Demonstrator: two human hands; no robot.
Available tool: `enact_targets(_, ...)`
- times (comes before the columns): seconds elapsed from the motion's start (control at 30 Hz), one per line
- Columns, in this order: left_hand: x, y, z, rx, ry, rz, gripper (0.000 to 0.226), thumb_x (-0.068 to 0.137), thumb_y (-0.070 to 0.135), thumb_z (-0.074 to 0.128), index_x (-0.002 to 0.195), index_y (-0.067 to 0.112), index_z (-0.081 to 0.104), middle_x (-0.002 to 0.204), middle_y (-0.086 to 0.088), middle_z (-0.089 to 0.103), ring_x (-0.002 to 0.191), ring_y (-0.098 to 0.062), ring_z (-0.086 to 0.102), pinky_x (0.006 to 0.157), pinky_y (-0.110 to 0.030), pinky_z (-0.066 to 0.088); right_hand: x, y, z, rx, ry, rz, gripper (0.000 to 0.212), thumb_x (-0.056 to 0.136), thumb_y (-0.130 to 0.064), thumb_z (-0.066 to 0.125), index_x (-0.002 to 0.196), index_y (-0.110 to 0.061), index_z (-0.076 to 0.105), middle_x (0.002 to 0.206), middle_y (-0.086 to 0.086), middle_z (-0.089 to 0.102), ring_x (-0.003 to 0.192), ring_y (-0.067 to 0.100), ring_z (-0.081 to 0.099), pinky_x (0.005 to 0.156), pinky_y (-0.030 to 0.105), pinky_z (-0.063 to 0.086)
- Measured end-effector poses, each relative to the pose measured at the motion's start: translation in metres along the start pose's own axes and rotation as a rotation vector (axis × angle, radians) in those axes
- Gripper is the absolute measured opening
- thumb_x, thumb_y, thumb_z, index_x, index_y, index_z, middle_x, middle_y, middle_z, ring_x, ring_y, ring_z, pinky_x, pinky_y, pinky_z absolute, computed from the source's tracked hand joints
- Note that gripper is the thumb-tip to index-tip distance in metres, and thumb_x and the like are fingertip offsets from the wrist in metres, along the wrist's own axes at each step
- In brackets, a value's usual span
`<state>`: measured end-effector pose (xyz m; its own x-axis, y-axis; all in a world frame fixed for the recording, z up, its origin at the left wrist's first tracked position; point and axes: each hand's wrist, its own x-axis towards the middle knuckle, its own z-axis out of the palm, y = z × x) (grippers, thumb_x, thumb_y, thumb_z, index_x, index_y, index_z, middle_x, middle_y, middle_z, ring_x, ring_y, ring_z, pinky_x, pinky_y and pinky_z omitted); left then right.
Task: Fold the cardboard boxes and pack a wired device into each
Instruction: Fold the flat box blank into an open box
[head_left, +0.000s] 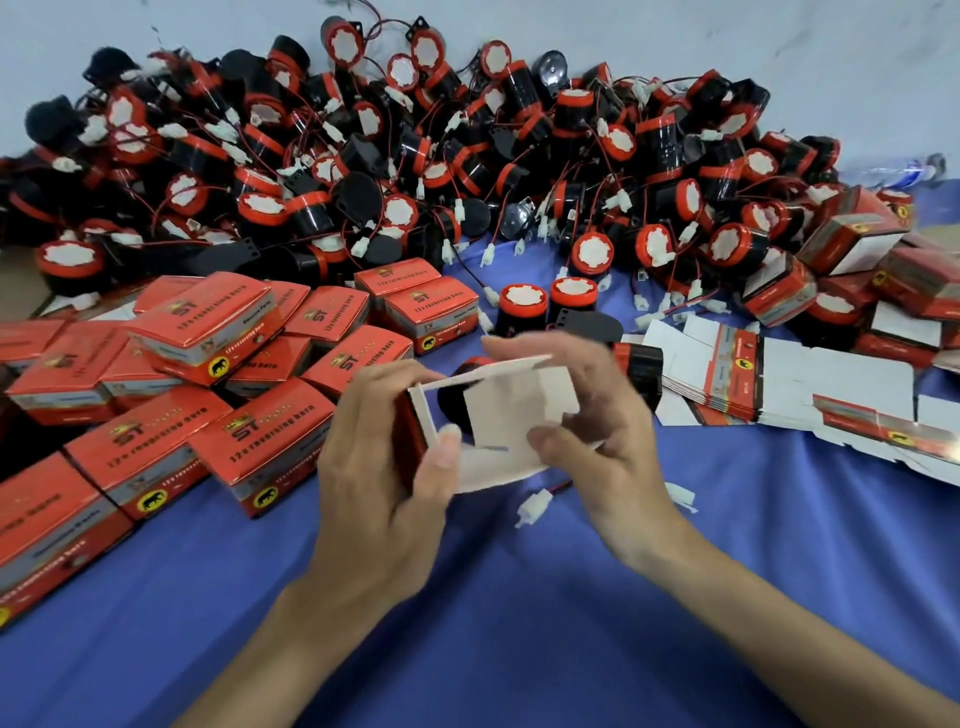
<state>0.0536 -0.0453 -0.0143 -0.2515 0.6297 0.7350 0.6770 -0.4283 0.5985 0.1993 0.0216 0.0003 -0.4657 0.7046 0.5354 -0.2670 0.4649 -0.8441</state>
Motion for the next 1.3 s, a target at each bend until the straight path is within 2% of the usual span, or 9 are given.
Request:
enact_targets(0.17, -0.001, -0.001, 0.003, -0.19, 0.125, -0.256, 0.019, 0.087, 0.042, 0.03, 0.093, 0.038, 0.047, 0.091, 0.021, 0.055, 0.087, 0.01, 0.047, 0.079, -0.004, 0.035, -0.005, 0.0, 0.007, 0.058, -0.195, 0.052, 0.032, 0.088, -0.027, 0.05, 0.116, -0.04, 0.059, 0.118, 0.009, 0.056, 0.107, 0.033, 0.052, 0.092, 0.032, 0.041)
enact_targets(0.23, -0.001, 0.001, 0.004, -0.249, 0.15, -0.353, 0.023, 0.081, 0.048, 0.029, 0.09, 0.048, 0.05, 0.089, 0.033, 0.056, 0.084, 0.017, 0.047, 0.076, 0.001, 0.033, -0.005, 0.0, 0.008, 0.118, -0.17, 0.059, 0.031, 0.087, -0.028, 0.047, 0.112, -0.042, 0.059, 0.113, 0.018, 0.05, 0.102, 0.045, 0.045, 0.087, 0.034, 0.038)
enact_targets(0.33, 0.0, 0.002, 0.004, -0.222, 0.123, -0.354, 0.028, 0.08, 0.05, 0.03, 0.086, 0.07, 0.049, 0.088, 0.039, 0.054, 0.083, 0.019, 0.047, 0.077, 0.0, 0.034, -0.003, 0.0, 0.006, 0.248, -0.083, -0.008, 0.033, 0.085, -0.014, 0.048, 0.104, -0.04, 0.055, 0.12, 0.015, 0.058, 0.104, 0.033, 0.058, 0.085, 0.041, 0.042)
enact_targets(0.5, 0.0, -0.006, 0.005, -0.319, 0.199, -0.483, 0.066, 0.072, 0.059, 0.031, 0.117, 0.021, 0.061, 0.104, 0.014, 0.062, 0.113, -0.015, 0.056, 0.101, -0.019, 0.038, 0.005, -0.004, -0.009, 0.236, -0.118, 0.01, 0.05, 0.082, 0.01, 0.034, 0.081, -0.024, 0.071, 0.116, -0.001, 0.065, 0.106, 0.022, 0.064, 0.074, 0.027, 0.051)
enact_targets(0.57, 0.002, -0.007, 0.004, -0.387, 0.212, -0.486, 0.054, 0.073, 0.058, 0.033, 0.113, 0.038, 0.063, 0.108, 0.023, 0.065, 0.11, 0.002, 0.055, 0.101, -0.032, 0.039, 0.007, -0.003, -0.014, 0.175, -0.176, 0.043, 0.039, 0.086, 0.0, 0.039, 0.084, -0.017, 0.073, 0.113, -0.004, 0.066, 0.106, 0.017, 0.062, 0.076, 0.025, 0.049)
enact_targets(0.7, 0.008, -0.003, 0.003, -0.389, 0.176, -0.46, 0.034, 0.076, 0.059, 0.032, 0.089, 0.064, 0.063, 0.091, 0.034, 0.065, 0.092, 0.013, 0.057, 0.085, -0.025, 0.038, 0.008, -0.003, -0.021, 0.007, -0.295, 0.049, 0.034, 0.079, -0.03, 0.061, 0.107, -0.011, 0.06, 0.125, 0.0, 0.058, 0.115, 0.018, 0.056, 0.082, 0.027, 0.048)
enact_targets(0.93, 0.004, -0.004, -0.002, -0.146, -0.013, -0.067, 0.076, 0.088, 0.078, 0.027, 0.096, 0.005, 0.049, 0.086, -0.01, 0.046, 0.075, -0.018, 0.044, 0.069, -0.024, 0.035, 0.001, 0.009, -0.005, 0.047, -0.058, 0.099, 0.01, 0.075, -0.028, 0.067, 0.074, -0.032, 0.058, 0.102, -0.027, 0.066, 0.091, -0.004, 0.063, 0.07, 0.012, 0.048)
enact_targets(1.17, 0.0, -0.004, 0.0, -0.102, 0.024, -0.086, 0.013, 0.088, 0.029, 0.041, 0.098, 0.022, 0.045, 0.095, 0.01, 0.047, 0.084, -0.007, 0.046, 0.076, -0.019, 0.035, -0.001, 0.014, 0.004, 0.034, 0.046, 0.001, 0.044, 0.077, -0.019, 0.073, 0.105, -0.047, 0.054, 0.103, -0.006, 0.068, 0.1, 0.018, 0.066, 0.08, 0.034, 0.055)
enact_targets(1.3, -0.003, -0.004, 0.002, -0.128, 0.017, -0.148, 0.016, 0.086, 0.028, 0.039, 0.099, 0.036, 0.044, 0.1, 0.022, 0.048, 0.094, -0.004, 0.048, 0.084, -0.016, 0.035, -0.003, 0.012, 0.009, 0.036, 0.064, -0.059, 0.04, 0.083, -0.014, 0.067, 0.108, -0.041, 0.053, 0.112, 0.005, 0.067, 0.106, 0.03, 0.064, 0.089, 0.048, 0.051)
